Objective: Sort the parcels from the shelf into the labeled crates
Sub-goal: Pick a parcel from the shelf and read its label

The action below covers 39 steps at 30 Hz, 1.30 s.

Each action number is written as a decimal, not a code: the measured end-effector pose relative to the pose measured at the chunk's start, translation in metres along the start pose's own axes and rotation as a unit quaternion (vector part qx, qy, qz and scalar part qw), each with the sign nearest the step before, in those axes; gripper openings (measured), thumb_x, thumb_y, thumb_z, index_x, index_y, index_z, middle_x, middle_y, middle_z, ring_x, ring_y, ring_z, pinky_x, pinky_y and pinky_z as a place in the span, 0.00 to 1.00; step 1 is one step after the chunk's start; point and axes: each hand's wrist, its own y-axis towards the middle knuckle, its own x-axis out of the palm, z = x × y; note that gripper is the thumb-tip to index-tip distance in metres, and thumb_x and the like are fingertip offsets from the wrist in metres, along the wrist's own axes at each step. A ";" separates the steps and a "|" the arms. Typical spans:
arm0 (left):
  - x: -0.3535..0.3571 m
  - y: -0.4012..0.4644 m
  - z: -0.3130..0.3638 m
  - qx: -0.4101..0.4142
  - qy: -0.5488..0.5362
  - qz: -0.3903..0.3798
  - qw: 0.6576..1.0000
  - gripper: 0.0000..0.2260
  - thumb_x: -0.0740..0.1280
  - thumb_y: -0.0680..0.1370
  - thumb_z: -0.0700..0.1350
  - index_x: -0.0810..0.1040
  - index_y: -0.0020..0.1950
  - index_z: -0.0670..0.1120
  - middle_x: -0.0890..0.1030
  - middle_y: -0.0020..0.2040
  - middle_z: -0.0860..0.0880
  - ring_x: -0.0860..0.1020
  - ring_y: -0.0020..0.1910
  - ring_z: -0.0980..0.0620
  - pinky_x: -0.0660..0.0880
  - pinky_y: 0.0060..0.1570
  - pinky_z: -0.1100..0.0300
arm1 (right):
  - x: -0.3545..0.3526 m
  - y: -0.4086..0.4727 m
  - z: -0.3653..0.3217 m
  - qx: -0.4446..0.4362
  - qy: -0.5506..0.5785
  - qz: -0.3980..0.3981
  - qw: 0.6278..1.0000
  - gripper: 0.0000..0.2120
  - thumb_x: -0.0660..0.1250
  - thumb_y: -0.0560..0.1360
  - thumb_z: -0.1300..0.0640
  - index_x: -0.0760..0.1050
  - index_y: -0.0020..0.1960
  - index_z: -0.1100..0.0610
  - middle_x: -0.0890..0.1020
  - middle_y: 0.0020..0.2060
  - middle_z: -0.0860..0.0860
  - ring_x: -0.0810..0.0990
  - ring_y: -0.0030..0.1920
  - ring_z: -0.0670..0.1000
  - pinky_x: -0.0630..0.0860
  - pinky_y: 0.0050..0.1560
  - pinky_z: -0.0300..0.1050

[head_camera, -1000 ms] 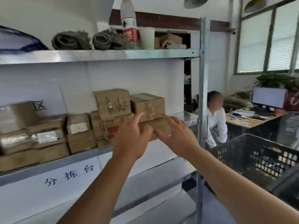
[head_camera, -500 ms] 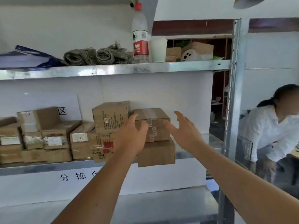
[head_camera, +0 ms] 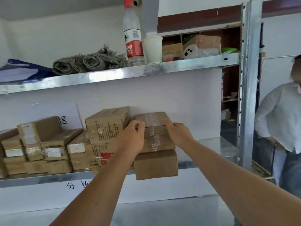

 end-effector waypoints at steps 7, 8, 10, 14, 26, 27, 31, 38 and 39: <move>0.003 -0.017 0.017 0.032 -0.060 0.031 0.997 0.08 0.58 0.87 0.59 0.74 0.60 0.61 0.81 0.40 0.55 0.80 0.35 0.52 0.72 0.31 0.58 | -0.019 -0.012 0.014 0.008 0.052 0.066 0.996 0.23 0.54 0.83 0.41 0.74 0.39 0.55 0.79 0.36 0.52 0.77 0.37 0.52 0.72 0.39 0.47; 0.003 -0.021 0.022 0.042 -0.069 0.031 0.996 0.08 0.57 0.87 0.59 0.74 0.59 0.61 0.81 0.39 0.55 0.80 0.35 0.53 0.72 0.31 0.58 | -0.024 -0.016 0.016 0.006 0.060 0.076 0.995 0.23 0.54 0.83 0.41 0.77 0.41 0.55 0.81 0.37 0.52 0.79 0.38 0.53 0.73 0.40 0.47; 0.003 -0.027 0.033 0.074 -0.066 0.031 0.995 0.08 0.56 0.87 0.59 0.73 0.59 0.61 0.80 0.42 0.57 0.80 0.36 0.55 0.71 0.31 0.58 | -0.036 -0.026 0.019 -0.003 0.079 0.104 0.991 0.22 0.55 0.83 0.42 0.81 0.47 0.55 0.83 0.40 0.53 0.81 0.39 0.52 0.74 0.37 0.45; 0.012 -0.033 0.052 0.122 -0.098 0.031 0.987 0.06 0.60 0.86 0.58 0.73 0.57 0.59 0.80 0.54 0.56 0.78 0.43 0.56 0.73 0.35 0.59 | -0.064 -0.055 0.029 -0.025 0.113 0.154 0.981 0.17 0.57 0.83 0.47 0.83 0.51 0.51 0.85 0.38 0.52 0.79 0.34 0.47 0.73 0.31 0.39; 0.062 -0.093 0.136 0.199 -0.258 -0.239 0.914 0.26 0.66 0.83 0.46 0.64 0.79 0.60 0.81 0.63 0.50 0.82 0.60 0.45 0.81 0.61 0.43 | -0.159 -0.173 0.090 -0.019 0.040 0.319 0.947 0.32 0.68 0.76 0.66 0.66 0.75 0.46 0.80 0.58 0.46 0.84 0.51 0.47 0.85 0.47 0.51; 0.069 -0.099 0.141 0.188 -0.300 -0.269 0.896 0.21 0.63 0.82 0.44 0.70 0.73 0.61 0.83 0.60 0.49 0.83 0.57 0.44 0.82 0.59 0.42 | -0.168 -0.186 0.099 -0.024 0.021 0.318 0.948 0.37 0.68 0.75 0.68 0.64 0.78 0.44 0.79 0.59 0.48 0.84 0.54 0.48 0.85 0.48 0.51; 0.088 -0.125 0.172 0.020 -0.490 -0.389 0.780 0.10 0.60 0.83 0.41 0.81 0.50 0.51 0.86 0.52 0.41 0.84 0.47 0.40 0.84 0.48 0.42 | -0.197 -0.239 0.129 -0.046 0.029 0.322 0.945 0.39 0.62 0.75 0.79 0.67 0.78 0.48 0.84 0.58 0.47 0.83 0.58 0.46 0.85 0.50 0.45; 0.134 -0.190 0.193 0.001 -0.480 -0.536 0.695 0.22 0.59 0.84 0.65 0.88 0.51 0.55 0.89 0.53 0.44 0.85 0.57 0.40 0.79 0.63 0.38 | -0.237 -0.311 0.163 0.022 0.151 0.364 0.919 0.14 0.56 0.86 0.55 0.78 0.64 0.51 0.84 0.60 0.50 0.81 0.63 0.52 0.74 0.68 0.60; 0.140 -0.200 0.199 0.005 -0.481 -0.547 0.686 0.19 0.62 0.83 0.64 0.87 0.58 0.55 0.88 0.57 0.42 0.85 0.58 0.39 0.79 0.63 0.36 | -0.242 -0.317 0.167 0.034 0.151 0.369 0.916 0.14 0.57 0.86 0.48 0.78 0.63 0.51 0.84 0.60 0.50 0.81 0.64 0.51 0.74 0.68 0.60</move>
